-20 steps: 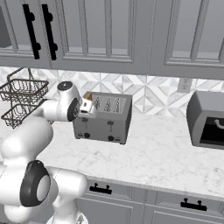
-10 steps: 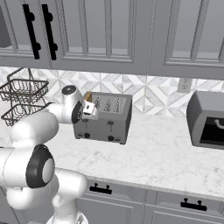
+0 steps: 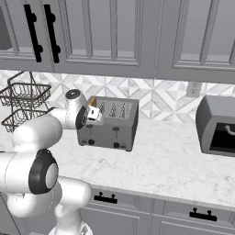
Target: Start the toaster. Once the lever pops up, take the bread to the plate on the dining counter.
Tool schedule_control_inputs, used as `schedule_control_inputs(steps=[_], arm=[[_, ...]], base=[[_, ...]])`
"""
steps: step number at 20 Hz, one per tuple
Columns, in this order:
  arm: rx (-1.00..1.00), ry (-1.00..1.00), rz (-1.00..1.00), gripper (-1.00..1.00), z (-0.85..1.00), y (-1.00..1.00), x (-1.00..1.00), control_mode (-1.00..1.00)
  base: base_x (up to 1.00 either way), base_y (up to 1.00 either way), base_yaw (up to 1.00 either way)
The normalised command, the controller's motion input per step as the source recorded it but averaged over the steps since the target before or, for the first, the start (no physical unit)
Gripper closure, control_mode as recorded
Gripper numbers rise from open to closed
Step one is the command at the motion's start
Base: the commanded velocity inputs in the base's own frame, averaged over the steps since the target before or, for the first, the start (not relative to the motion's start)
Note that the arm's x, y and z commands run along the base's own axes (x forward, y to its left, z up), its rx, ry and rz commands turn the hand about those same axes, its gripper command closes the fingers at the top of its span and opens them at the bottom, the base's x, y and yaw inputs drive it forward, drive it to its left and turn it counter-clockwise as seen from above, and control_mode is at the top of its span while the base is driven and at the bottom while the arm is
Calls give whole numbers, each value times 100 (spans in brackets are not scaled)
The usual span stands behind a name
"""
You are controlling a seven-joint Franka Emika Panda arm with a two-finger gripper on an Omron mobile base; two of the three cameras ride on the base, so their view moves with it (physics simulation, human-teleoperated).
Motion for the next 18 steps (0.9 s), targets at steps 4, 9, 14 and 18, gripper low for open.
schedule_control_inputs(steps=[4,9,14,18], arm=[[0,0,0,100,-20,0,10,-100],[0,4,0,100,-41,0,2,-100],[0,6,-1,100,-70,0,-7,-100],[0,1,-3,100,-80,0,-19,-100]], base=[[0,0,0],[0,0,0],[0,0,0],[0,0,0]])
